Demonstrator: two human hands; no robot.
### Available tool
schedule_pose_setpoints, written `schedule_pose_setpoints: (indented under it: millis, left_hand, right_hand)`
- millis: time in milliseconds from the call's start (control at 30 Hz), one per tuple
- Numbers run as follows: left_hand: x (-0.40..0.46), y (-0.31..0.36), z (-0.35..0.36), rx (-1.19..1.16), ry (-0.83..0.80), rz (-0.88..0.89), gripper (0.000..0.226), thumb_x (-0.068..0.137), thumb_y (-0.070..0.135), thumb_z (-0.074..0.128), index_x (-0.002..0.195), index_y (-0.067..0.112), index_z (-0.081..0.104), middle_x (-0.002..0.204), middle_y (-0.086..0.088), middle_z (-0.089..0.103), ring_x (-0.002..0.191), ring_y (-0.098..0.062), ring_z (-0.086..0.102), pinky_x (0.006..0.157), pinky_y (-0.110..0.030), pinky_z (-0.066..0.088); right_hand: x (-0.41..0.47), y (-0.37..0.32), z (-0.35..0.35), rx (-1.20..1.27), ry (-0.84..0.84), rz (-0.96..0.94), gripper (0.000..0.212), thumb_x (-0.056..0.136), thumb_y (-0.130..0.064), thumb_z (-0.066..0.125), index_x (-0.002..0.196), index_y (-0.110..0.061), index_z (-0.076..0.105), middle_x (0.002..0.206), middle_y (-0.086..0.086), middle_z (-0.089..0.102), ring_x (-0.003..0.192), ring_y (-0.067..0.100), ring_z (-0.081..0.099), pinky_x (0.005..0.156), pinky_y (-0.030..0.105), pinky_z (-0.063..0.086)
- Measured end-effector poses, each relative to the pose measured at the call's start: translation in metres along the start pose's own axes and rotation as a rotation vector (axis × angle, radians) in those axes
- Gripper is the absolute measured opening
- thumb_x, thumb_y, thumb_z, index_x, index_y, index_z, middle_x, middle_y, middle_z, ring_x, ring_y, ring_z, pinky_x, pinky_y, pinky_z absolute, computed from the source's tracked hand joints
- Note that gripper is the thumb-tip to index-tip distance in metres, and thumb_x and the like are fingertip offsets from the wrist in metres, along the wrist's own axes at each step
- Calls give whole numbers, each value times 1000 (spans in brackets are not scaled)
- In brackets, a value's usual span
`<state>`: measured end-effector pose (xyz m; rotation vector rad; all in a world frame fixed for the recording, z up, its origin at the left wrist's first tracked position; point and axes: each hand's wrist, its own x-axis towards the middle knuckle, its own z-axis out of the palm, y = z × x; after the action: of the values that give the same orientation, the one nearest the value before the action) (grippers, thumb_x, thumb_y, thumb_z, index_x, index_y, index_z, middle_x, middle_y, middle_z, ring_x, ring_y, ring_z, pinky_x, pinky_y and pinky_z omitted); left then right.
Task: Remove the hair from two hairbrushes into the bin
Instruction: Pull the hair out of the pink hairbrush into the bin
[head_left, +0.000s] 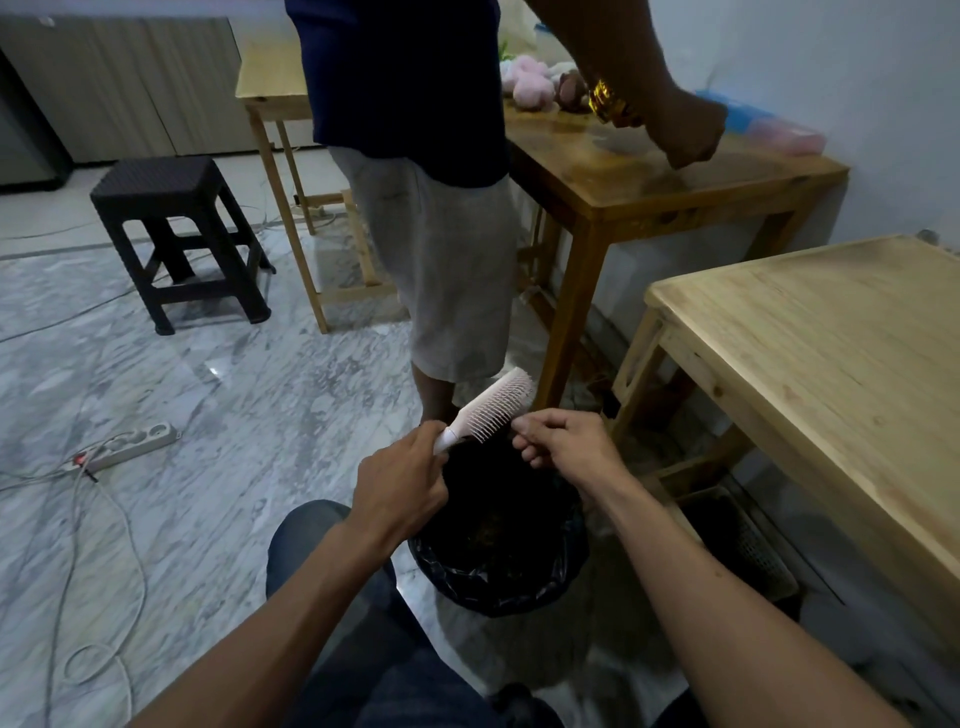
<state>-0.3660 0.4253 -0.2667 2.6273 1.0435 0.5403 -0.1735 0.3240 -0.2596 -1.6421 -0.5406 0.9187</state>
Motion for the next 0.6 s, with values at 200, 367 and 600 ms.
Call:
schedule_pose_setpoints:
  millis: [200, 367, 600]
  left_hand:
    - [-1, 3, 1, 15, -47, -37, 20, 97, 24, 50, 116, 21, 56, 79, 7, 60, 61, -20, 52, 53, -33, 38]
    - [-3, 7, 2, 7, -55, -21, 20, 98, 27, 48, 114, 19, 56, 86, 2, 65, 64, -20, 49, 55, -31, 32]
    - [-7, 5, -1, -4, -84, 24, 20, 97, 33, 45, 105, 18, 56, 83, 4, 63, 70, -23, 58, 58, -33, 34]
  right_hand:
    - [-4, 6, -8, -210, 29, 47, 18, 101, -17, 66, 89, -9, 77, 72, 3, 74, 62, 11, 64, 58, 21, 54]
    - [-6, 10, -7, -588, -8, 121, 47, 106, -45, 47, 94, -16, 83, 99, 0, 78, 95, 12, 67, 88, 28, 46]
    - [11, 1, 2, -26, 53, 58, 58, 90, -46, 76, 140, -29, 52, 116, 1, 70, 95, 16, 75, 80, 33, 63]
